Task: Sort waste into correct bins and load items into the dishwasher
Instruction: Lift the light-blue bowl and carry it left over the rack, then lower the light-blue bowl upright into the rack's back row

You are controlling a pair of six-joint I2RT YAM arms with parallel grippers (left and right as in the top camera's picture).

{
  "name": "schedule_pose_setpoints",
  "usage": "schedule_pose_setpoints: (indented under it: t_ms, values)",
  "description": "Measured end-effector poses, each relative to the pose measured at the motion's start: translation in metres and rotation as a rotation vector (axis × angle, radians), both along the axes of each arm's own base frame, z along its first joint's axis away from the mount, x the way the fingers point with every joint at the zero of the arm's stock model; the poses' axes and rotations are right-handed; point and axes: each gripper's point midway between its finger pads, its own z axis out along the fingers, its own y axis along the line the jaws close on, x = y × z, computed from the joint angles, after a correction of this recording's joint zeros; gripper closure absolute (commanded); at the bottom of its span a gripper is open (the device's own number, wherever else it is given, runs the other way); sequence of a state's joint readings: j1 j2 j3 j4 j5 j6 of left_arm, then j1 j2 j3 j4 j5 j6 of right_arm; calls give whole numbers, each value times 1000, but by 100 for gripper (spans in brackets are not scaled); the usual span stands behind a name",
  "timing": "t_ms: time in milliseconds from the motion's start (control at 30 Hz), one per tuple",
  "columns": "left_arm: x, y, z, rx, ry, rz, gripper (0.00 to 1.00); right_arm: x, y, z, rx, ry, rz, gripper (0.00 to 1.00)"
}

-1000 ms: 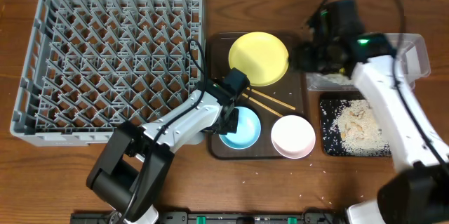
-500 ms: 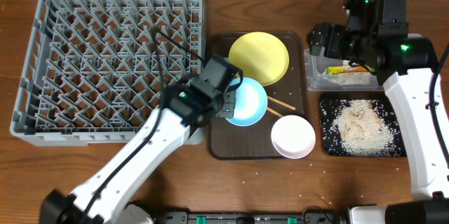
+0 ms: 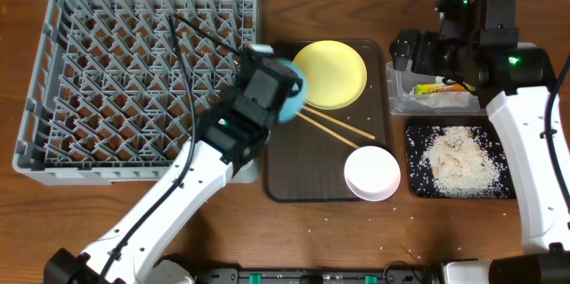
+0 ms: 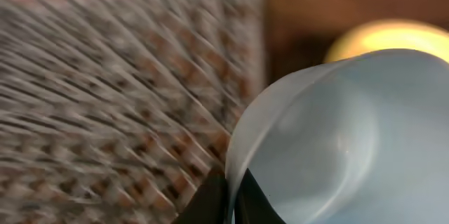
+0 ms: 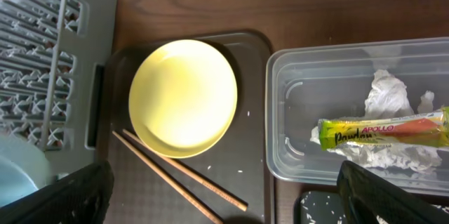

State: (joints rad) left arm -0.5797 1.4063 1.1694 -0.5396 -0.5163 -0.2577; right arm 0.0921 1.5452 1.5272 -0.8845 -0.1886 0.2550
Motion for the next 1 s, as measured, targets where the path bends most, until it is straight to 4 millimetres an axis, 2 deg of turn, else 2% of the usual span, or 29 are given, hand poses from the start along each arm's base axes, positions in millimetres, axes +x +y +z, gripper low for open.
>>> schedule_pose_setpoints:
  t_ms: [167,233,367,467,567,733,867,1000]
  values:
    - [28,41,32,69,-163,143,93,0,0,0,0,1,-1,1]
    - [38,65,45,86,-221,218,93,0,0,0,-1,1,-1,1]
    - [56,99,53,98,-286,328,93,0,0,0,-2,1,-2,1]
    - [72,117,47,115,-308,380,92,0,-1,0,-2,1,-2,1]
    - [92,125,38,143,-333,396,92,0,0,0,-2,1,-2,1]
    - [126,122,32,229,-411,378,93,0,0,0,-2,2,-2,1]
    - [142,123,28,327,-449,377,92,0,0,-1,-2,2,-2,1]
    - [150,124,16,434,-424,357,93,0,0,0,-2,1,-2,1]
